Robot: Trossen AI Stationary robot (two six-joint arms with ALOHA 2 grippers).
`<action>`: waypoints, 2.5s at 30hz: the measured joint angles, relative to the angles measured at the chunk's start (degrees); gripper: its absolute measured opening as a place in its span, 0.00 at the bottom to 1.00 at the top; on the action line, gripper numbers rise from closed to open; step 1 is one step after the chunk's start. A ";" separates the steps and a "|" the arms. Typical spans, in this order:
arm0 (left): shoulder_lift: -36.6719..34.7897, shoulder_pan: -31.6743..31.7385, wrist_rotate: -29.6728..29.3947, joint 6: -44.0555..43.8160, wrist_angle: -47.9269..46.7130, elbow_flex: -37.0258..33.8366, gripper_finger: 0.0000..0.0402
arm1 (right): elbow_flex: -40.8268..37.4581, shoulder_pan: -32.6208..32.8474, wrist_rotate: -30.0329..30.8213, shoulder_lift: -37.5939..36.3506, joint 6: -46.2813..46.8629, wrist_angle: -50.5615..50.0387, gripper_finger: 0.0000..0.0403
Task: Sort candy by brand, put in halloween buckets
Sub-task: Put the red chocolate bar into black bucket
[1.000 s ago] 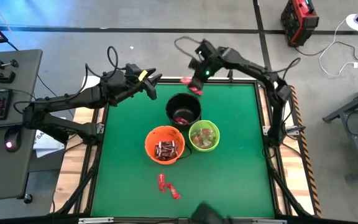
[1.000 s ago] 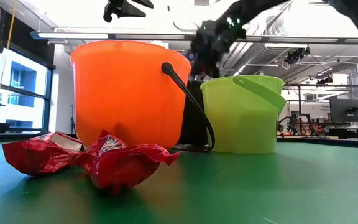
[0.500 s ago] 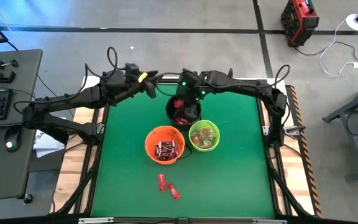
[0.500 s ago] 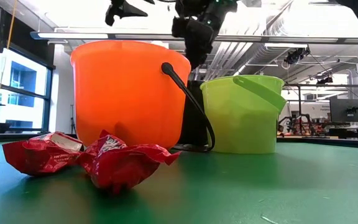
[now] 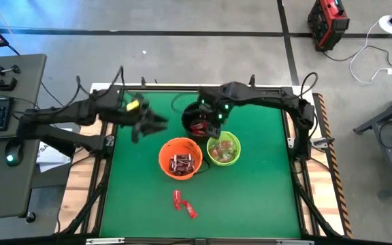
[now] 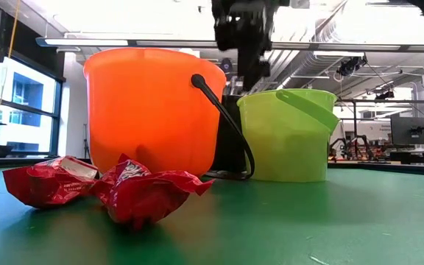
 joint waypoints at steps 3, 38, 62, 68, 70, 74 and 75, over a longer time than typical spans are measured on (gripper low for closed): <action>-2.22 -7.40 -0.16 0.05 -7.53 -0.02 0.45 | 0.00 5.56 2.59 -1.88 6.64 -1.60 0.58; 51.62 -34.12 -9.93 47.62 -9.50 2.75 0.45 | 0.00 45.46 19.79 -10.63 57.93 -16.92 0.58; 41.10 -36.30 -7.92 53.40 -13.44 7.69 0.45 | 0.00 45.35 24.16 -10.63 56.32 -17.10 0.58; 47.64 -38.90 -13.16 72.23 -10.64 7.63 0.45 | 0.00 45.35 24.66 -10.62 56.31 -17.10 0.58; 49.67 -39.11 -13.69 75.21 -9.55 7.63 0.45 | 0.00 45.35 24.64 -10.62 56.31 -17.10 0.58; 52.86 -38.95 -15.19 77.04 -9.50 7.63 0.45 | 0.00 45.35 24.64 -10.61 56.31 -17.08 0.58; 53.45 -38.82 -15.64 77.04 -9.74 7.63 0.45 | 0.00 45.35 24.64 -10.61 56.31 -17.08 0.58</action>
